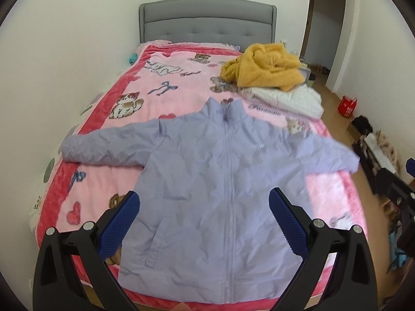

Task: Fold large clothes
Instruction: 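Reach the right tool to the jacket sleeve cuff and grasp it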

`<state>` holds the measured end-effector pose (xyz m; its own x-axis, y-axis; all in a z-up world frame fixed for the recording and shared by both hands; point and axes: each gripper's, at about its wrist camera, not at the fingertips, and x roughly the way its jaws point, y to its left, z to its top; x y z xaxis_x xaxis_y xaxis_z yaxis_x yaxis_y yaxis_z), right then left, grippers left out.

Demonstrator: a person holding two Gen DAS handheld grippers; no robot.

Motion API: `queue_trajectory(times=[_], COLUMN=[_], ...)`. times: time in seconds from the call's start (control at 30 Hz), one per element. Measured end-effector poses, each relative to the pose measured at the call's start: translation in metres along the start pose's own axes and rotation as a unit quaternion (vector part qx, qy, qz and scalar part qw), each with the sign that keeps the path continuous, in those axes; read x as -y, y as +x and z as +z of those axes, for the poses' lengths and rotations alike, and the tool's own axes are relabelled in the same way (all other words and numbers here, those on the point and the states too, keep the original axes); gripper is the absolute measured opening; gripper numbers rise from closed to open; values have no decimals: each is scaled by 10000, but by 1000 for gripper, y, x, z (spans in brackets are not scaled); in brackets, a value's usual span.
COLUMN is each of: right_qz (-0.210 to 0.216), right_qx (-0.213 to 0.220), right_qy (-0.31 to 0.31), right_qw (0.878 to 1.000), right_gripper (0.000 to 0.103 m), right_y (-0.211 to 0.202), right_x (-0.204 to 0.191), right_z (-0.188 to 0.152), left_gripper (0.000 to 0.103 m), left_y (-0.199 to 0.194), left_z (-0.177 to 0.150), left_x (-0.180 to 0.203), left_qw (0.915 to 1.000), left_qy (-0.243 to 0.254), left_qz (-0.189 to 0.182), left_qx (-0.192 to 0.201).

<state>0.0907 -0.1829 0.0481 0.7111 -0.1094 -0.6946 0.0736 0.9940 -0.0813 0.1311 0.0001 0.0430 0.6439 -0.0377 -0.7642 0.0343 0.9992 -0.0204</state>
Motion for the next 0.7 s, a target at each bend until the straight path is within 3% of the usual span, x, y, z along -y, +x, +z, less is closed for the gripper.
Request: queue_trajectory(times=[0.1, 0.2, 0.27, 0.37, 0.47, 0.57, 0.7], right_qz=[-324, -525, -504, -81, -279, -400, -101], right_qx=[331, 388, 325, 176, 377, 255, 62], right_qy=[296, 421, 565, 790, 1080, 1455, 2096], right_qw=[9985, 9970, 9966, 9967, 9930, 9882, 9777], right_gripper=[95, 95, 95, 95, 95, 95, 95], right_y=[-16, -15, -9, 9, 17, 39, 92], right_x=[8, 14, 21, 37, 54, 86, 160], right_z=[32, 51, 55, 52, 46, 43, 32], left_gripper=[98, 98, 98, 98, 98, 98, 98], left_y=[-5, -2, 2, 15, 30, 46, 79], left_z=[32, 52, 65, 82, 92, 96, 95], left_x=[-1, 3, 7, 19, 32, 55, 101], left_qw=[9995, 9976, 9968, 9958, 9948, 9928, 9930], left_qy=[106, 288, 436, 670, 661, 640, 697], left_qz=[-294, -629, -665, -619, -770, -1012, -950], left_qx=[-61, -45, 72, 87, 48, 38, 13])
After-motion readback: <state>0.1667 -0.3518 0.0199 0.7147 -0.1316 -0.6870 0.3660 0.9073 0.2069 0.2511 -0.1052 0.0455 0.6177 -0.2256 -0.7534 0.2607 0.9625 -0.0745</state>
